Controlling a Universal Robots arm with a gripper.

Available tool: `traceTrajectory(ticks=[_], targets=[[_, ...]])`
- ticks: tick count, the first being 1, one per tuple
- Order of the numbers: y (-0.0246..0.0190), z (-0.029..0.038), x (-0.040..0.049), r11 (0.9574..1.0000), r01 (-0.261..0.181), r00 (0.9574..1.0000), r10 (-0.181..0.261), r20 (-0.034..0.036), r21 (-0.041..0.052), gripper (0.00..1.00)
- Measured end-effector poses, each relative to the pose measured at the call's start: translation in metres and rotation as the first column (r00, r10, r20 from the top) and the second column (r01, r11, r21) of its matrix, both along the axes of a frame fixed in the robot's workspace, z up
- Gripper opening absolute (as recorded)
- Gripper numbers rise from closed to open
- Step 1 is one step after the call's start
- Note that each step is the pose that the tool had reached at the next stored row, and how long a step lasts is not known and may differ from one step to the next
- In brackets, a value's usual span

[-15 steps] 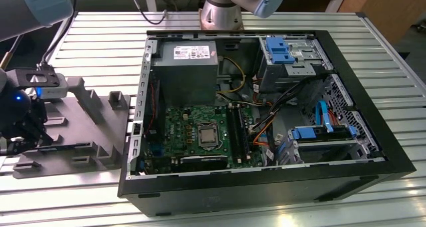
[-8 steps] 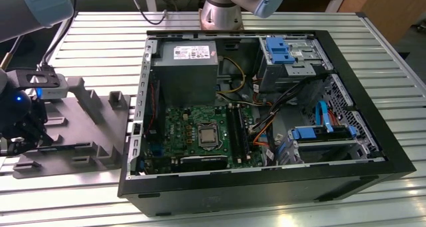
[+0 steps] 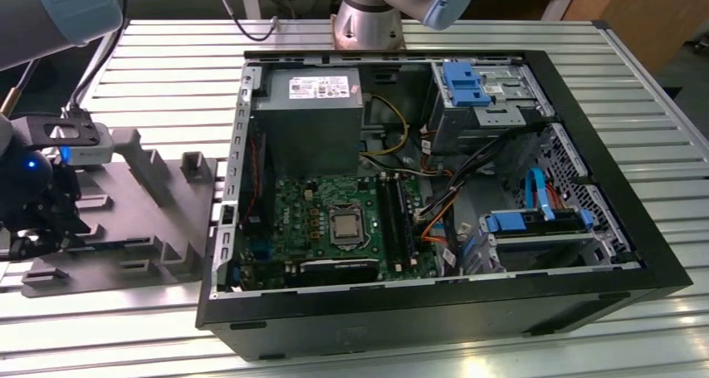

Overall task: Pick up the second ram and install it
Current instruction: 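Pick up the second ram and move it above second insertion slot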

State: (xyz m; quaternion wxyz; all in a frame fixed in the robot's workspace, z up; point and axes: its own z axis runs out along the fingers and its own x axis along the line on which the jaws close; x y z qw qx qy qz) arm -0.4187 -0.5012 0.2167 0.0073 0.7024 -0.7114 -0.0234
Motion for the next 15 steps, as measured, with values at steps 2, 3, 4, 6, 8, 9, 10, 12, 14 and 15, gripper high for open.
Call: traceTrajectory(ticks=[2,3,4,6,8,9,10,12,14,15], targets=[[0.0,0.0,0.0,1.0,0.0,1.0,0.0,-0.0001,0.0,0.3],[0.0,0.0,0.0,1.0,0.0,1.0,0.0,0.0,0.0,0.3],[0.0,0.0,0.0,1.0,0.0,1.0,0.0,-0.0001,-0.0001,0.3],[0.0,-0.0005,0.0001,1.0,-0.001,1.0,0.001,0.0002,0.0008,0.3],[0.0,-0.0017,0.0001,1.0,-0.005,1.0,0.005,0.0012,0.0018,0.3],[0.0,-0.0024,0.0001,1.0,-0.008,1.0,0.008,0.002,0.0022,0.3],[0.0,-0.0031,0.0001,0.9999,-0.011,0.9999,0.011,0.003,0.0026,0.3],[-0.0001,-0.0042,0.0001,0.9998,-0.018,0.9998,0.018,0.0043,0.0029,0.3],[0.0,-0.0052,0.0001,0.9997,-0.024,0.9997,0.023,0.0047,0.0029,0.3],[-0.0001,-0.0057,0.0,0.9996,-0.027,0.9996,0.027,0.0046,0.0028,0.3]])
